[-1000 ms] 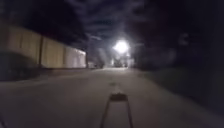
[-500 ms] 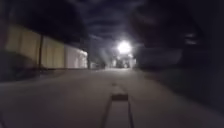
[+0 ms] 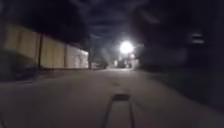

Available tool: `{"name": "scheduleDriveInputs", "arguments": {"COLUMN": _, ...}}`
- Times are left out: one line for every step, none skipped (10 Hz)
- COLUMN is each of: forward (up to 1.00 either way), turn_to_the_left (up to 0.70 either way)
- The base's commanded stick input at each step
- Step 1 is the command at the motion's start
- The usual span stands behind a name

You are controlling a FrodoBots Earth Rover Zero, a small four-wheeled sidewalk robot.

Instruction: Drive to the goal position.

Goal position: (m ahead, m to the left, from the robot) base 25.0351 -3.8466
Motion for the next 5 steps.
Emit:
{"name": "scheduleDriveInputs", "arguments": {"forward": 0.70, "turn_to_the_left": -0.35}}
{"name": "scheduleDriveInputs", "arguments": {"forward": 0.70, "turn_to_the_left": -0.35}}
{"name": "scheduleDriveInputs", "arguments": {"forward": 0.70, "turn_to_the_left": -0.35}}
{"name": "scheduleDriveInputs", "arguments": {"forward": 0.70, "turn_to_the_left": -0.35}}
{"name": "scheduleDriveInputs", "arguments": {"forward": 0.70, "turn_to_the_left": -0.35}}
